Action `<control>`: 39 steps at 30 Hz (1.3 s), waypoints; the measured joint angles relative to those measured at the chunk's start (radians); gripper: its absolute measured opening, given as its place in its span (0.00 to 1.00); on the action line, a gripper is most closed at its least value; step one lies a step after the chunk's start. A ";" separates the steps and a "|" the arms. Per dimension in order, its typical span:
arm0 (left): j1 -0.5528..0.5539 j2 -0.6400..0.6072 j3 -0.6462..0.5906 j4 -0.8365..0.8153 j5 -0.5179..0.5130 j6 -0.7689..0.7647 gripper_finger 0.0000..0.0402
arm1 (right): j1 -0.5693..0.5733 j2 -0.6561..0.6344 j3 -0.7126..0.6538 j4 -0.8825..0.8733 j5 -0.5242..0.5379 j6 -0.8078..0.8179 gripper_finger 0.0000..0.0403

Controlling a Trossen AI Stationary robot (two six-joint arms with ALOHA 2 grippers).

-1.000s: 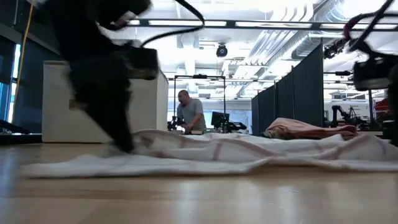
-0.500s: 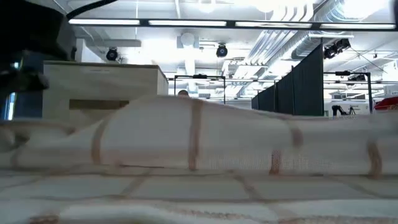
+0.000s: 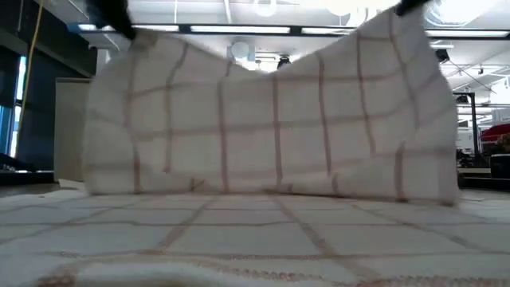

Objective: Fold towel
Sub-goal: Fold the white square towel

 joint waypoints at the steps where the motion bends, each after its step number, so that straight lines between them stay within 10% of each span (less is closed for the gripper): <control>1: 0.019 -0.017 0.005 -0.002 -0.018 0.030 0.00 | -0.027 -0.012 0.005 -0.006 0.029 -0.044 0.00; 14: 0.248 -0.177 0.057 0.015 -0.194 0.366 0.00 | -0.322 -0.154 0.036 -0.017 0.374 -0.531 0.00; 39: 0.268 -0.177 0.057 0.179 -0.274 0.528 0.00 | -0.280 -0.204 -0.019 -0.016 0.253 -0.469 0.00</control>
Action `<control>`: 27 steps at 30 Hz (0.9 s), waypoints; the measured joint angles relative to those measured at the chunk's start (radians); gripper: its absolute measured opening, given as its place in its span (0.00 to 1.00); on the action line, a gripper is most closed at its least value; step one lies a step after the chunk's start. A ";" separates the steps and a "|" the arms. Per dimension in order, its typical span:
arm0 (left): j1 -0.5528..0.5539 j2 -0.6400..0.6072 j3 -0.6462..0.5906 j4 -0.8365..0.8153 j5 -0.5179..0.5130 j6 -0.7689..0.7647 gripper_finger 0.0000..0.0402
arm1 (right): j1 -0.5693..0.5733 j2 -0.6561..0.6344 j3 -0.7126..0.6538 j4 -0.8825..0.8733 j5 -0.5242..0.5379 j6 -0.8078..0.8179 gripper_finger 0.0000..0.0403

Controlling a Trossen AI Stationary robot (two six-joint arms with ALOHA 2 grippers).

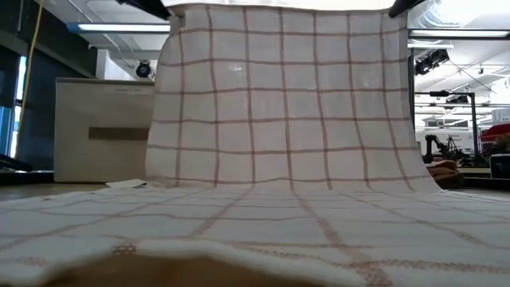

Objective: Fold towel
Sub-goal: Fold the white square towel

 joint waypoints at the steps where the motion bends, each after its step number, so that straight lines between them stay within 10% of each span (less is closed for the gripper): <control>1: 0.000 0.000 0.000 0.017 0.001 0.007 0.00 | 0.000 0.000 0.000 0.000 0.001 0.004 0.00; 9: -0.076 0.005 0.000 -0.066 0.331 -0.144 0.00 | 0.134 0.003 0.000 -0.003 -0.276 0.099 0.00; 27: -0.455 0.280 0.000 -0.122 0.564 -0.476 0.00 | 0.562 0.326 0.000 0.248 -0.671 0.361 0.00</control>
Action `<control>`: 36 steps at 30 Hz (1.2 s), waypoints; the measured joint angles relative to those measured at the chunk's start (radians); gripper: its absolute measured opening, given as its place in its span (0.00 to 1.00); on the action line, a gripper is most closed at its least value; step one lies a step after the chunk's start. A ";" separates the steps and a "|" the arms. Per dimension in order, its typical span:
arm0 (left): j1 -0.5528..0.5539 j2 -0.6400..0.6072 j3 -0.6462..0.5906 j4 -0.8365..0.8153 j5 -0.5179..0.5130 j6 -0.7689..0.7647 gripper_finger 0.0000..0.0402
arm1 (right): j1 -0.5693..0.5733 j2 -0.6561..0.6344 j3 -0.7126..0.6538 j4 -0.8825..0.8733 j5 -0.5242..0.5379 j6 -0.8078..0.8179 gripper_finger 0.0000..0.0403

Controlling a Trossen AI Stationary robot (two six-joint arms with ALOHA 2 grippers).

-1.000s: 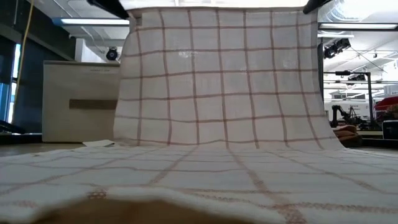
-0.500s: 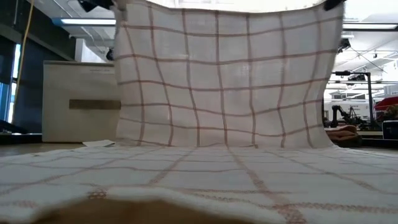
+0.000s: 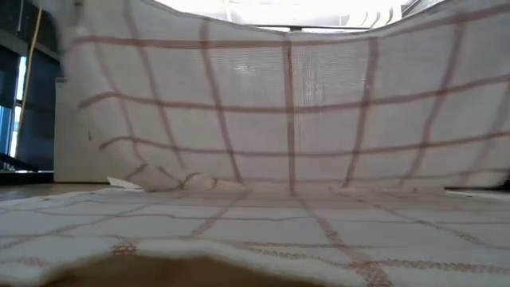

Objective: Fold towel
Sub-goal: Fold the white square towel

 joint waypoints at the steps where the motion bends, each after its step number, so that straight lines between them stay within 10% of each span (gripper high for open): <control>1: -0.015 0.020 0.000 0.006 0.020 -0.008 0.00 | 0.012 0.021 0.000 0.033 -0.016 -0.002 0.00; 22: -0.171 0.394 -0.001 0.201 0.399 -0.037 0.01 | 0.052 0.373 0.000 0.381 -0.374 -0.167 0.00; 36: -0.160 0.372 0.000 0.119 0.573 -0.057 0.32 | 0.040 0.323 0.000 0.266 -0.447 -0.151 0.30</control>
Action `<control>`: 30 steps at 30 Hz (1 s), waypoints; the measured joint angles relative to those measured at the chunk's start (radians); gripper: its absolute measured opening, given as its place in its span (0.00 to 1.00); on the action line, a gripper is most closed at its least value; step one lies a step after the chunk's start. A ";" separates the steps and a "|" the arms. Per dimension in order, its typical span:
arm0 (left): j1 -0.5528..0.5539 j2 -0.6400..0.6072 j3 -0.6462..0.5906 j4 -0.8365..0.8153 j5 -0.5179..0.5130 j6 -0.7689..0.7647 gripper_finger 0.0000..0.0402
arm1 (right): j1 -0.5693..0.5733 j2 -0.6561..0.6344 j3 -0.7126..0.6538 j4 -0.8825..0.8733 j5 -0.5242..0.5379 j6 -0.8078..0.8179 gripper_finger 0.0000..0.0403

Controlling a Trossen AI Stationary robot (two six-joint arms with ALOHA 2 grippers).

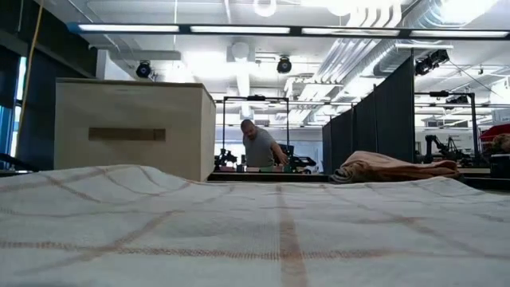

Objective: Fold towel
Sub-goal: Fold the white square towel

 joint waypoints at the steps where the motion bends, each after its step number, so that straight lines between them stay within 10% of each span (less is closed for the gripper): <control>1: 0.012 -0.016 0.000 -0.053 -0.023 -0.006 0.33 | -0.007 -0.022 0.000 -0.043 0.025 0.023 0.30; 13: 0.238 -0.179 -0.001 -0.209 -0.796 -0.023 0.14 | -0.071 -0.406 -0.244 -0.142 0.635 0.544 0.11; 30: 0.445 -0.176 -0.397 0.373 -0.645 0.185 0.00 | -0.237 -0.417 -0.742 0.481 0.692 0.616 0.00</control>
